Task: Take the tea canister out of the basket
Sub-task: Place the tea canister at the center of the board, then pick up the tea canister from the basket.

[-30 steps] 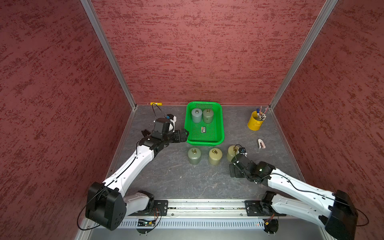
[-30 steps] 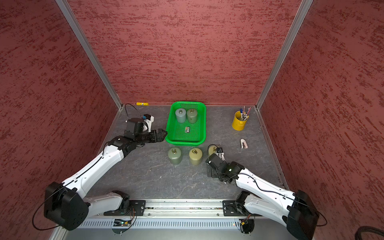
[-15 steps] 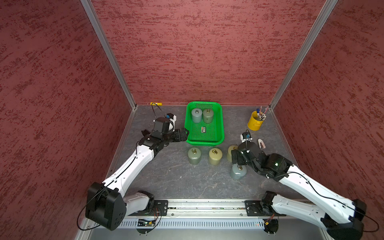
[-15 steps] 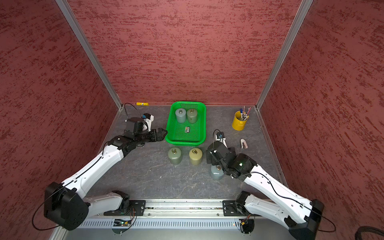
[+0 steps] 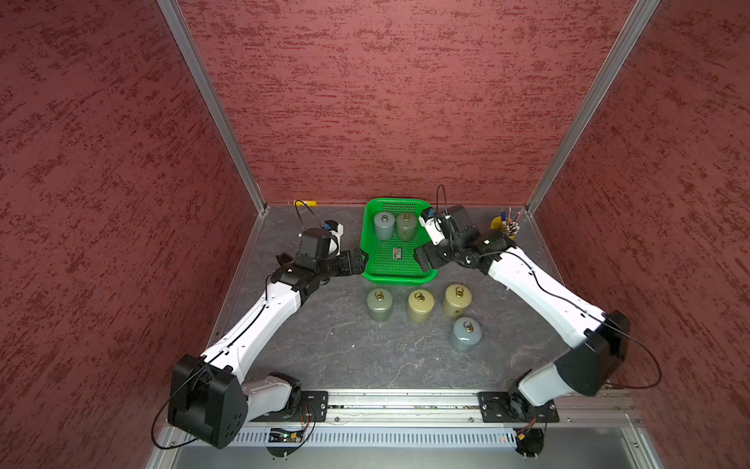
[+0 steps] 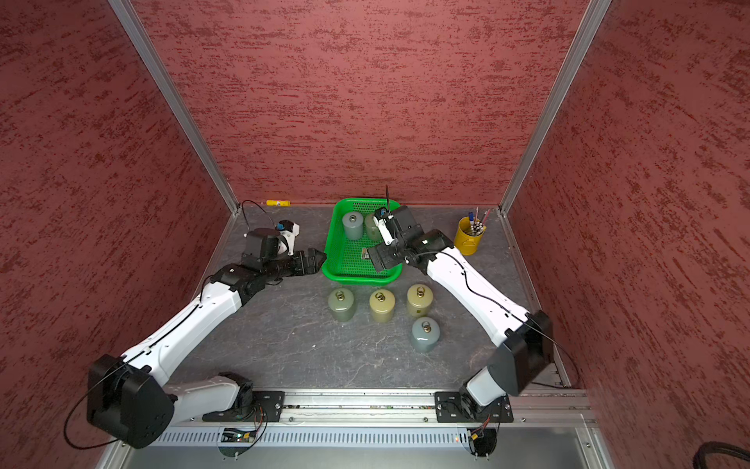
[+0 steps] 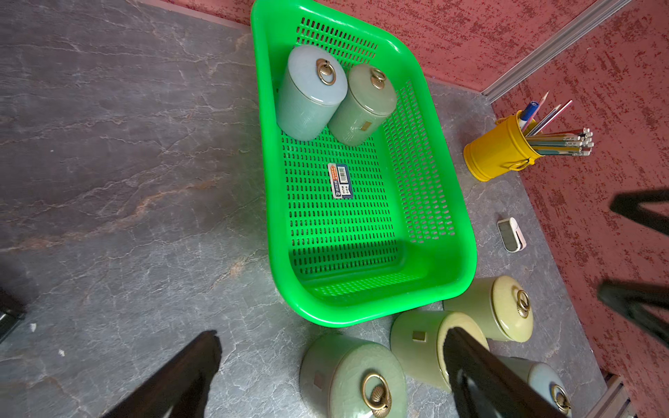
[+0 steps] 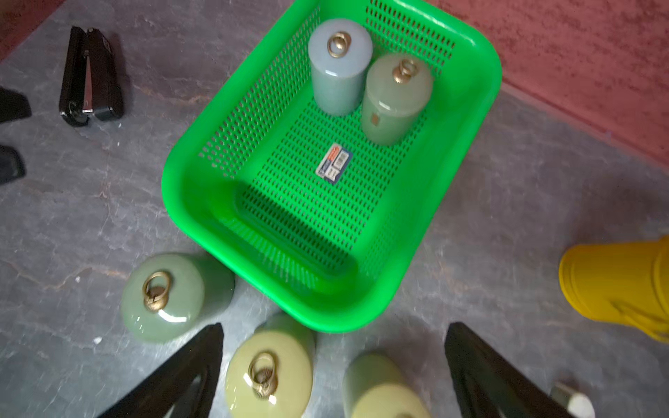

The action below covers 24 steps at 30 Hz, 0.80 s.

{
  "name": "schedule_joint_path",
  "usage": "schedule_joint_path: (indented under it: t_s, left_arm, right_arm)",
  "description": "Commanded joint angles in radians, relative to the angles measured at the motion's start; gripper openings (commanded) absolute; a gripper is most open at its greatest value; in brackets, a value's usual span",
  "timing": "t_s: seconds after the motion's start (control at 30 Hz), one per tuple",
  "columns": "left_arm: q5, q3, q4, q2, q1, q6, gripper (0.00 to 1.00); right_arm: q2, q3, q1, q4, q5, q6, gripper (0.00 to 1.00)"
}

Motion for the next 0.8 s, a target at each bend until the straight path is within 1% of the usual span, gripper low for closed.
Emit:
schedule_joint_path:
  t_s: [0.0, 0.13, 0.37, 0.57, 0.7, 0.77]
  left_arm:
    - [0.009, 0.017, -0.003, 0.003, 0.011, 0.004, 1.0]
    - [0.012, 0.014, -0.001, 0.008, 0.015, 0.006, 1.0]
    - [0.013, -0.016, 0.023, 0.003, 0.015, -0.014, 1.0]
    - [0.017, -0.024, 0.033, 0.015, 0.015, -0.009, 1.0]
    - [0.013, -0.02, 0.034, 0.032, 0.02, 0.0, 1.0]
    - [0.016, -0.02, 0.04, 0.041, 0.025, 0.002, 1.0]
  right_arm:
    - [0.121, 0.11, -0.02, 0.066, -0.075, -0.091, 0.99]
    - [0.266, 0.245, -0.056, 0.099, -0.103, -0.11, 0.99]
    - [0.503, 0.492, -0.09, 0.062, -0.072, -0.145, 0.99]
    - [0.755, 0.841, -0.101, -0.09, 0.001, -0.153, 0.99]
    - [0.831, 0.925, -0.12, -0.078, -0.003, -0.141, 0.99]
    - [0.848, 0.941, -0.135, -0.067, -0.035, -0.125, 0.99]
